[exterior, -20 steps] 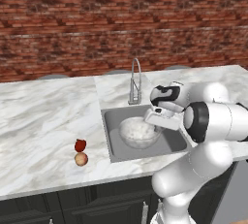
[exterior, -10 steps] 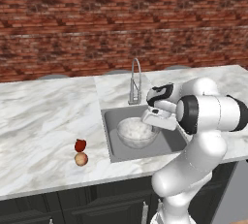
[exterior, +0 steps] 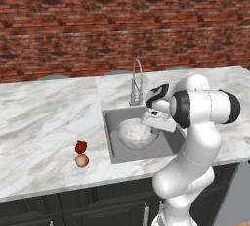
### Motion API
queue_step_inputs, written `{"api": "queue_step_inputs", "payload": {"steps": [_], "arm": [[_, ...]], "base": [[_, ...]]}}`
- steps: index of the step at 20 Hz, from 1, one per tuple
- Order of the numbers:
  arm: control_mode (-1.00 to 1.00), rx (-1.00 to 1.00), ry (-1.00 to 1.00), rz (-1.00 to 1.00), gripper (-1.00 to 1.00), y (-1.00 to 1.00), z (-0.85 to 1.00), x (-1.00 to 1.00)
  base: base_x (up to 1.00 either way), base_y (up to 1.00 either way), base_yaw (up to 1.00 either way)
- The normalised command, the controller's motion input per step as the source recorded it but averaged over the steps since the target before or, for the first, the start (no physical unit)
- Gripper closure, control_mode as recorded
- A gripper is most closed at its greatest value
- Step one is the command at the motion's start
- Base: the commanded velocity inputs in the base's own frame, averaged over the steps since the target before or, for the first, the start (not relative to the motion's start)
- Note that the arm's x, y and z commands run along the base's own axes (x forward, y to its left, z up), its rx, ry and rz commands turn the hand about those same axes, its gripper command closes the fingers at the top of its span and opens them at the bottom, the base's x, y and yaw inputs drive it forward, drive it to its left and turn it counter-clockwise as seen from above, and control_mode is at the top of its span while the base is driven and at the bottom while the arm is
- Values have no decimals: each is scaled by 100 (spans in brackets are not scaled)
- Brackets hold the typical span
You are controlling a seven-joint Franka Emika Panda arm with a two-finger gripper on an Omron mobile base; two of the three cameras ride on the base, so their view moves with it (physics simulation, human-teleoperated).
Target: Remove the peach and bell pepper from the sink. Then move the bowl and cup from the counter to the sink for washing.
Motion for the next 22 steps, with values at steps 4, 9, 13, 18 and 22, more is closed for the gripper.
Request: {"api": "queue_step_inputs", "payload": {"steps": [4,9,13,18,22], "arm": [[-100,0,0,-3,100,4,-17,16],[-100,0,0,-2,100,6,-18,9],[-100,0,0,-2,100,6,-19,6],[-100,0,0,-2,100,2,-20,9],[-100,0,0,-2,100,4,-21,13]], "base": [[0,0,0],[0,0,0],[0,0,0],[0,0,0],[0,0,0]]}}
